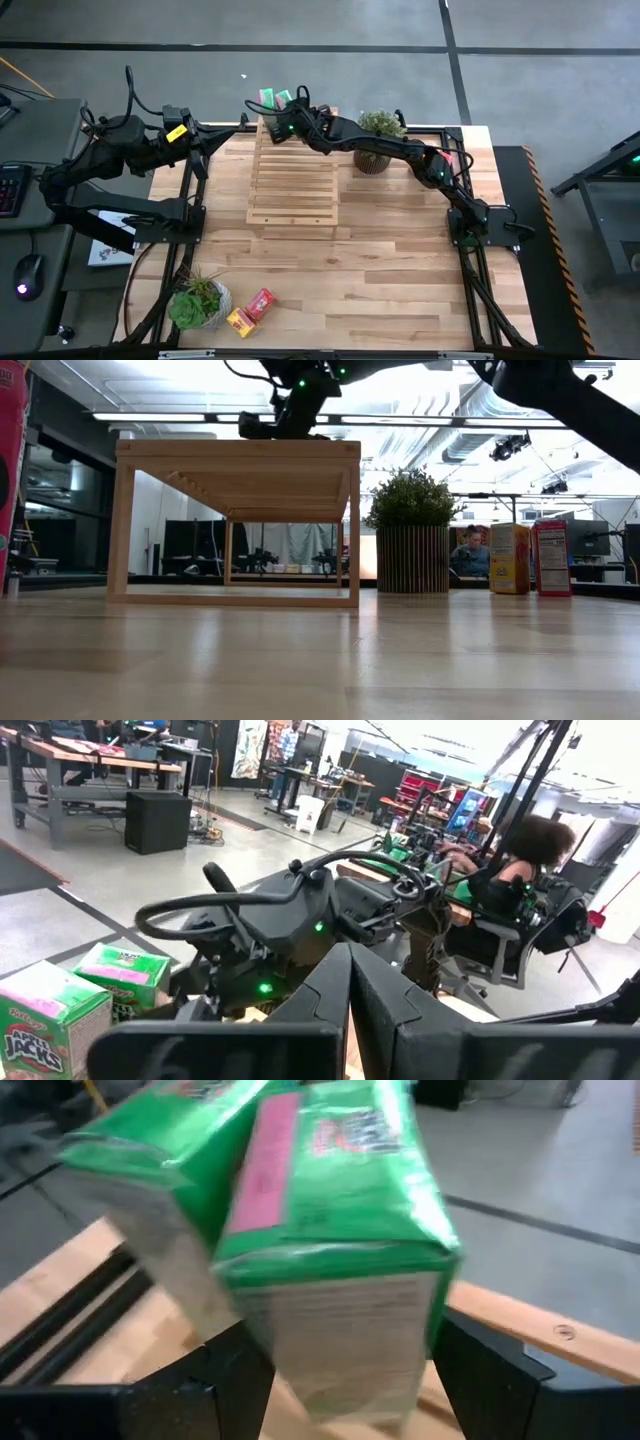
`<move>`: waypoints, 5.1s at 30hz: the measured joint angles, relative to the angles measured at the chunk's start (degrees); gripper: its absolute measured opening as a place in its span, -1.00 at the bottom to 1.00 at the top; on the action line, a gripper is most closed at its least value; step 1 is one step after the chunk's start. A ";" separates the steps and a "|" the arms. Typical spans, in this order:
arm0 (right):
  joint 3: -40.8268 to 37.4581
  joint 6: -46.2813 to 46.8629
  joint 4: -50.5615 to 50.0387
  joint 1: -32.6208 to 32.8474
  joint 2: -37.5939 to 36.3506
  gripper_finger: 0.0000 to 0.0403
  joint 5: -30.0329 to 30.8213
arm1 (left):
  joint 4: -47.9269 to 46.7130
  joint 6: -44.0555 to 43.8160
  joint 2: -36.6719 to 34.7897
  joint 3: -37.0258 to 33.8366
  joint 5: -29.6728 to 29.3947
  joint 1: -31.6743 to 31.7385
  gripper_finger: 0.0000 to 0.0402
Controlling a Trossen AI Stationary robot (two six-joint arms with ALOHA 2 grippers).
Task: Stack cereal on shelf
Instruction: Put the green cereal box on the shelf aligned with the other green cereal box, then put the top red cereal box on the shelf
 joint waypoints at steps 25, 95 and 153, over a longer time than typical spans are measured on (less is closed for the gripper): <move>0.00 -10.00 -9.53 2.01 -5.34 0.22 -4.75 | -0.04 0.00 0.00 0.00 0.00 0.02 -1.00; -32.68 -26.95 29.05 -5.90 -17.90 -1.00 -33.01 | -0.42 -0.50 -0.04 0.00 -2.40 0.00 -1.00; -36.00 -11.60 -41.10 4.13 -45.31 -0.60 -13.00 | -0.44 -0.42 0.39 -0.04 -2.36 0.02 -1.00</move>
